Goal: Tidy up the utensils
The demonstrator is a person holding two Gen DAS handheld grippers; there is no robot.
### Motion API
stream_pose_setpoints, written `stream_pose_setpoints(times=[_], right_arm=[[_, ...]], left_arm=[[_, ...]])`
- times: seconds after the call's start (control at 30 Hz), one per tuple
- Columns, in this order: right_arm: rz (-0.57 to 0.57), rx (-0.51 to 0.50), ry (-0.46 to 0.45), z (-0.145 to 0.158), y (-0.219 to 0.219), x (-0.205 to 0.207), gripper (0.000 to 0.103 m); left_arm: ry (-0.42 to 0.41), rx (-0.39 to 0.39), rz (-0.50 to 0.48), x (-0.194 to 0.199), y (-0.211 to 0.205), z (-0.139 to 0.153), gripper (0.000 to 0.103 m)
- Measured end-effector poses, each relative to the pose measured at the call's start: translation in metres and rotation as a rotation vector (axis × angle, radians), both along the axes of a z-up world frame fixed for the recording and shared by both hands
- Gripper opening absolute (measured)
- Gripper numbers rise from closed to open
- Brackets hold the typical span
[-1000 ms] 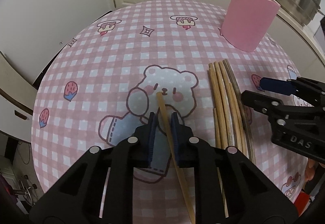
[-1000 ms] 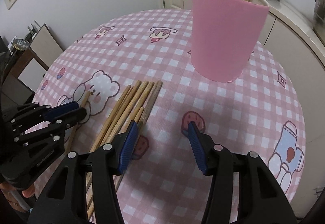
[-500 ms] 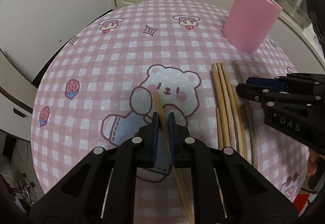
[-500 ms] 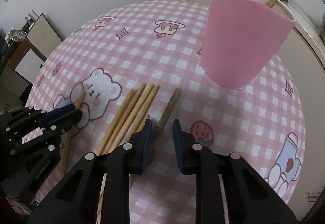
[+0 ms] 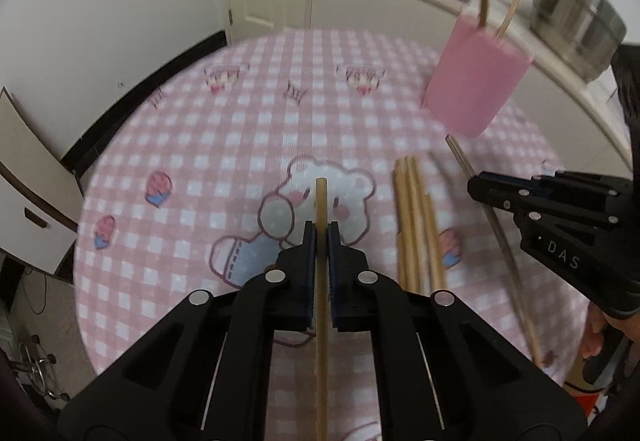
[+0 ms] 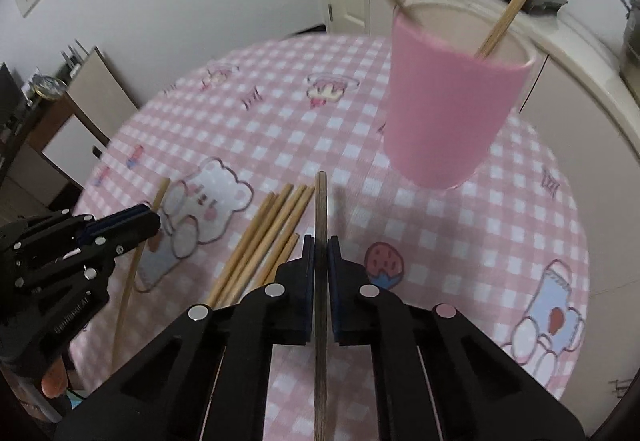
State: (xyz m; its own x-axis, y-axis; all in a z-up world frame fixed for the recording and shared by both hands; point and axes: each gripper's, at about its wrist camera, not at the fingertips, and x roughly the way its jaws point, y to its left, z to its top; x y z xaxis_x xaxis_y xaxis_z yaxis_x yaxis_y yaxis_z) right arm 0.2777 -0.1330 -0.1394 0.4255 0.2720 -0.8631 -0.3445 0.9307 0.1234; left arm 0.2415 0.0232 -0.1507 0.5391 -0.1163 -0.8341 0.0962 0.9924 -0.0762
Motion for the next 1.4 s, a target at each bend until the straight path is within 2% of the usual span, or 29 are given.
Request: stream_pose_setpoints(times=[0.33, 0.6, 0.77, 0.93, 1.17, 1.27, 1.4], right_arm=[[0.011, 0.131, -0.137, 0.069, -0.023, -0.024, 0.005], [0.014, 0.197, -0.302, 0.127, -0.042, -0.049, 0.005], [-0.003, 0.228, -0.409, 0.158, -0.057, -0.058, 0.005], [-0.023, 0.222, -0.49, 0.176, -0.069, -0.054, 0.005], [-0.088, 0.235, -0.608, 0.193, -0.088, -0.035, 0.005], [-0.115, 0.249, -0.676, 0.198, -0.092, -0.029, 0.005], [-0.138, 0.251, -0.766, 0.201, -0.093, -0.022, 0.005]], left_arm=[[-0.178, -0.062, -0.008, -0.033, -0.006, 0.076, 0.006], [-0.349, -0.122, -0.012, -0.06, -0.015, 0.132, 0.006], [-0.442, -0.169, -0.019, -0.059, -0.025, 0.16, 0.006], [-0.505, -0.24, -0.013, -0.049, -0.033, 0.182, 0.006], [-0.605, -0.334, 0.05, -0.021, -0.047, 0.202, 0.006], [-0.665, -0.342, 0.074, -0.013, -0.056, 0.208, 0.006], [-0.702, -0.328, 0.09, 0.002, -0.069, 0.211, 0.006]])
